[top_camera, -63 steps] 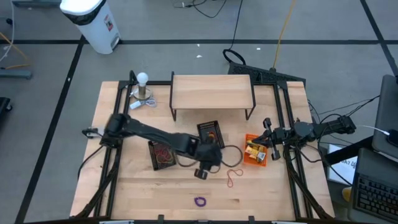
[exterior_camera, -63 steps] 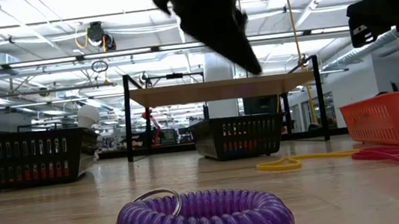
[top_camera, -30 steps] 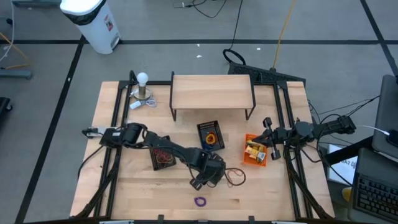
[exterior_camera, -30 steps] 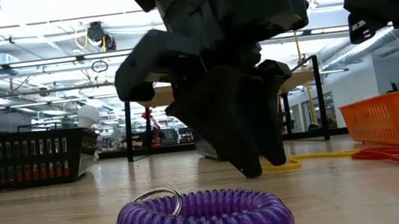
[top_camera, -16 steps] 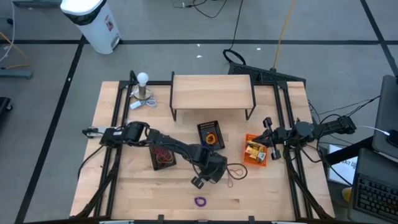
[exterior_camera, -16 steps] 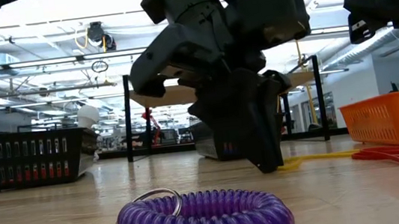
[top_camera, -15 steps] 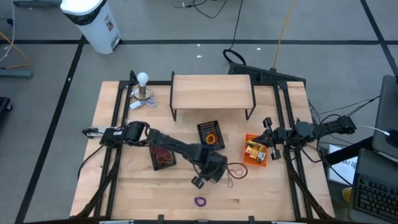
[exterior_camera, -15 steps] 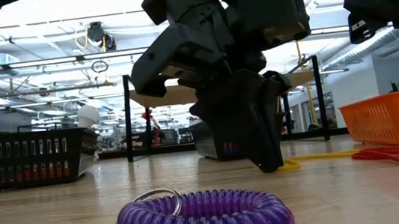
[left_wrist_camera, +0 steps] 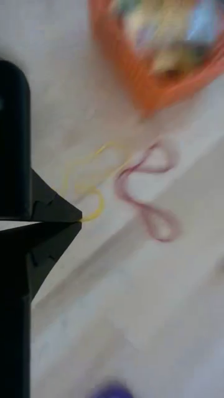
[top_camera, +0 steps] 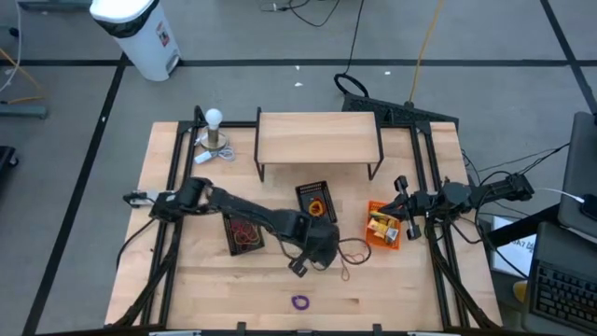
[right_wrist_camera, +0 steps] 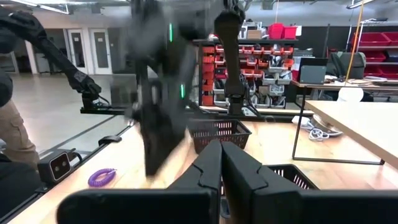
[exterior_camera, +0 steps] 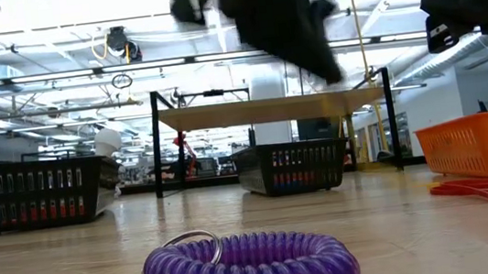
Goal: Pick & Place Office Desk Supplies
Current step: Put the yellow rubber band into the left black bin
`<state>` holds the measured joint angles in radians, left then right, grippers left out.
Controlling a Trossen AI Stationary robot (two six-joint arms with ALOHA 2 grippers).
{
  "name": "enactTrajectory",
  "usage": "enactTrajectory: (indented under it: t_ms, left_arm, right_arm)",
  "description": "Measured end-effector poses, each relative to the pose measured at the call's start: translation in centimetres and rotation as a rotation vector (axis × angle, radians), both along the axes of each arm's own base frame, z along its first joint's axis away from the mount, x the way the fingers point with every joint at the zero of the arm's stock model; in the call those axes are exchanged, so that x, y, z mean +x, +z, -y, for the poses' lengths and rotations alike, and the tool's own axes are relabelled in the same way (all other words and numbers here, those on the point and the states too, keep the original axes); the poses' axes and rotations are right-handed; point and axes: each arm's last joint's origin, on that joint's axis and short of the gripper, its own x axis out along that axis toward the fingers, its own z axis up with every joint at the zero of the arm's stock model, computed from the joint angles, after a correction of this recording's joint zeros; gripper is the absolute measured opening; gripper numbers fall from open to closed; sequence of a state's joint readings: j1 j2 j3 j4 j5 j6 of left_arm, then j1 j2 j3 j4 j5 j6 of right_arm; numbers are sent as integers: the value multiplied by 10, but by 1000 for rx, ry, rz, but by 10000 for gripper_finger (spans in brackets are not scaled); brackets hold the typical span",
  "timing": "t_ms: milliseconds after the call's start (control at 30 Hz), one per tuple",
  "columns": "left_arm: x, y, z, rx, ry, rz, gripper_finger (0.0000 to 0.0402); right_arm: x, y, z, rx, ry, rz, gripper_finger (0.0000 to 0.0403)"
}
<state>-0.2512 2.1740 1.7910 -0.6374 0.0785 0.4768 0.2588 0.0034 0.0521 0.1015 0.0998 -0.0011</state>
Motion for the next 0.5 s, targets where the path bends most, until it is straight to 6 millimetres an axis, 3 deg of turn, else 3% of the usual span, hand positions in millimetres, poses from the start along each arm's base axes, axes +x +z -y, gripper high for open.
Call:
enactTrajectory:
  t_ms: [333, 500]
  left_arm:
    - [-36, 97, 5, -45, -11, 209, 0]
    - [-56, 130, 1, -80, -2, 262, 0]
  right_arm:
    - [0, 1, 0, 3, 0, 8, 2]
    - [0, 1, 0, 3, 1, 8, 2]
